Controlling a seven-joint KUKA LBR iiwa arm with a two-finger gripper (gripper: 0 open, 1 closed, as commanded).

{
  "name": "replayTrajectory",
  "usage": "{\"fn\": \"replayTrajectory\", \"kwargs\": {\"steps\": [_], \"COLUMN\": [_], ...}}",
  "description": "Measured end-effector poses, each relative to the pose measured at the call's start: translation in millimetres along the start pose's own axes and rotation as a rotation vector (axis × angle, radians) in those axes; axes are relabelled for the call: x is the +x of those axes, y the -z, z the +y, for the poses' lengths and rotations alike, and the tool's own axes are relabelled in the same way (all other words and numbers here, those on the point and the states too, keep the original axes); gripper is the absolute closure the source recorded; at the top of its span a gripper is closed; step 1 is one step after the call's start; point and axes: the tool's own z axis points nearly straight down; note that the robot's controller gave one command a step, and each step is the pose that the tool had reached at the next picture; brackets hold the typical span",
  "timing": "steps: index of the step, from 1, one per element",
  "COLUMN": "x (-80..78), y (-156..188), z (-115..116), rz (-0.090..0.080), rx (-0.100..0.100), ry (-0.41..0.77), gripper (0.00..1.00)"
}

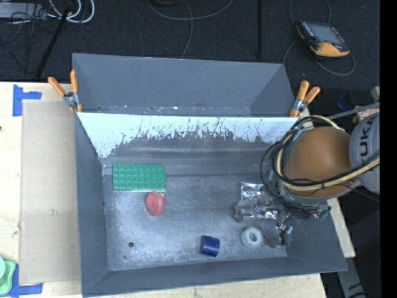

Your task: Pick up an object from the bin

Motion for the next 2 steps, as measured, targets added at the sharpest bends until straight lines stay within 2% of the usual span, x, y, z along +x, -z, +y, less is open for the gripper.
{"fn": "replayTrajectory", "kwargs": {"steps": [1,2], "x": [-7.7,-51.6], "y": [1,24], "z": [55,-39], "rz": [-0.005,-0.006], "rx": [0.004,0.010], "ry": [0.184,0.159], "gripper": [0.00,0.00]}}
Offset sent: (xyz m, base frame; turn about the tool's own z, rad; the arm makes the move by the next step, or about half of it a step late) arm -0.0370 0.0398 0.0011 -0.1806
